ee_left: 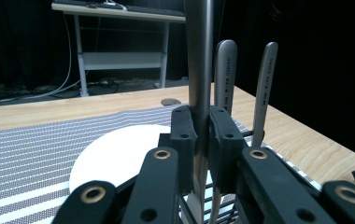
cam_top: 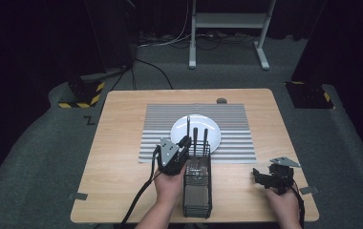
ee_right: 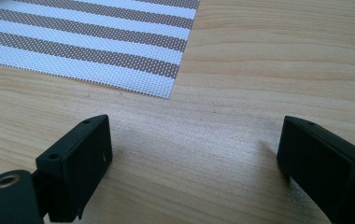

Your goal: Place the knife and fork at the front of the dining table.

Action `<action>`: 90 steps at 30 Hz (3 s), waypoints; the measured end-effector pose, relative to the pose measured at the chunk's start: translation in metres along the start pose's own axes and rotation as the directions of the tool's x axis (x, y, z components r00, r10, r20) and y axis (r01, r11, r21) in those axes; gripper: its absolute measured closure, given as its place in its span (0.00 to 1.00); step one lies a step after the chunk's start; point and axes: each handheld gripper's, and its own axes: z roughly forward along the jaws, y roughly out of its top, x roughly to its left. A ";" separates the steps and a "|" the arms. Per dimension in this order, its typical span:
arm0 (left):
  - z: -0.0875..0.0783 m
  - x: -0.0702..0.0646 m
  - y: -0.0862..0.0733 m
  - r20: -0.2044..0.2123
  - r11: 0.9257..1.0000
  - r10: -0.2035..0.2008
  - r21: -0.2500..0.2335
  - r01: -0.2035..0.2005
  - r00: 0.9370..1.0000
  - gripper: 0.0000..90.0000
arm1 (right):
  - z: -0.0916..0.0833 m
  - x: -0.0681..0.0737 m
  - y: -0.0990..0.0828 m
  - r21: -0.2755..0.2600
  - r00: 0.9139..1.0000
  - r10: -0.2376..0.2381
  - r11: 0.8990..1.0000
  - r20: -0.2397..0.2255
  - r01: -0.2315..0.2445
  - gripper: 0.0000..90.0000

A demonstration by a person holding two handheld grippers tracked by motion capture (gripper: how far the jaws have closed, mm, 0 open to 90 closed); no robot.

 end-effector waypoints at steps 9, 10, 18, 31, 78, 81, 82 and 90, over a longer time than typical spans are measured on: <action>-0.005 -0.004 0.003 0.000 0.999 0.017 -0.032 -0.017 1.000 0.91 | 0.000 0.000 0.000 0.000 1.000 0.000 1.000 0.000 0.000 0.11; -0.006 -0.004 0.003 0.001 0.999 0.022 -0.034 -0.022 1.000 0.91 | 0.000 0.000 0.000 0.000 1.000 0.000 1.000 0.001 0.000 0.11; -0.014 -0.002 0.010 0.021 0.996 0.004 -0.093 -0.002 1.000 0.91 | 0.000 0.000 0.000 0.000 1.000 0.000 1.000 0.000 0.000 0.11; -0.036 -0.010 0.039 0.096 0.974 0.010 -0.225 0.012 0.995 0.91 | 0.000 0.000 0.000 0.000 1.000 -0.001 1.000 -0.001 0.001 0.11; -0.075 0.062 0.046 -0.046 0.968 -0.001 -0.252 -0.011 0.999 0.91 | 0.000 0.000 0.000 0.000 1.000 -0.003 1.000 -0.002 0.003 0.11; -0.072 0.067 0.042 -0.046 0.972 -0.003 -0.233 -0.008 0.999 0.91 | 0.000 0.000 0.000 0.000 1.000 -0.003 1.000 -0.002 0.003 0.11; -0.069 0.072 0.038 -0.049 0.976 -0.010 -0.218 -0.001 0.999 0.91 | 0.000 0.000 0.000 0.000 1.000 -0.003 1.000 -0.002 0.003 0.11; -0.048 0.087 0.021 -0.078 0.992 -0.006 -0.129 -0.004 0.997 0.91 | 0.001 0.000 0.001 0.000 1.000 -0.004 1.000 -0.004 0.004 0.11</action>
